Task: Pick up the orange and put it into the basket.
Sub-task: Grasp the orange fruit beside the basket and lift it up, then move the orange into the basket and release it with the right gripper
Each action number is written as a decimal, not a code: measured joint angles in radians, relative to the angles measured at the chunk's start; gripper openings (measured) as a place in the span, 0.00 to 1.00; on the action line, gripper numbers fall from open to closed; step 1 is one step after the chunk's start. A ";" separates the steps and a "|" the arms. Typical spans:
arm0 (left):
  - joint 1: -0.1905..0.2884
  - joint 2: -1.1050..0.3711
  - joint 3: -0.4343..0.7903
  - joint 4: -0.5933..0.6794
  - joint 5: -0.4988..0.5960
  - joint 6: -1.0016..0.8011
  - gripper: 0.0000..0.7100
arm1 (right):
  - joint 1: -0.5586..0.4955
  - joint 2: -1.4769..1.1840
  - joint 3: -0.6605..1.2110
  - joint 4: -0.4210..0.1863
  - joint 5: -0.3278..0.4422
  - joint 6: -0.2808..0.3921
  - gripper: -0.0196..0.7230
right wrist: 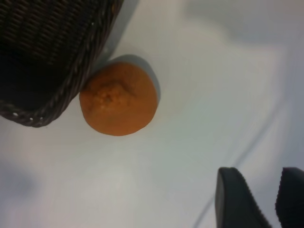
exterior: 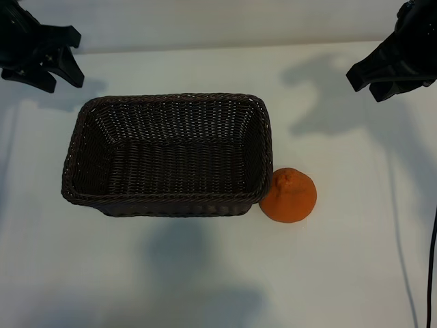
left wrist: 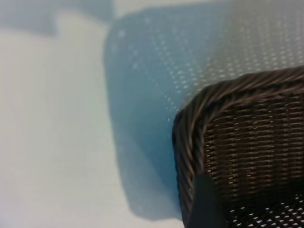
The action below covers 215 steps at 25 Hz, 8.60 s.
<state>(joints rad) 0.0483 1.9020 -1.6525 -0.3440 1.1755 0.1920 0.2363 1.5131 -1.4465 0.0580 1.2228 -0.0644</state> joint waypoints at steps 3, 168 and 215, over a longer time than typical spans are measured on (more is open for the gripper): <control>0.000 -0.035 0.020 0.000 0.000 -0.007 0.74 | 0.000 0.000 0.000 -0.002 0.000 0.000 0.37; 0.000 -0.190 0.287 -0.176 0.000 0.075 0.70 | 0.064 0.126 0.471 0.484 -0.574 -0.924 0.78; 0.000 -0.190 0.287 -0.177 0.000 0.085 0.70 | 0.082 0.177 0.471 0.352 -0.575 -0.878 0.10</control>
<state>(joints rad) 0.0483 1.7118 -1.3653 -0.5213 1.1755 0.2772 0.3185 1.6905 -0.9752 0.4101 0.6477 -0.9419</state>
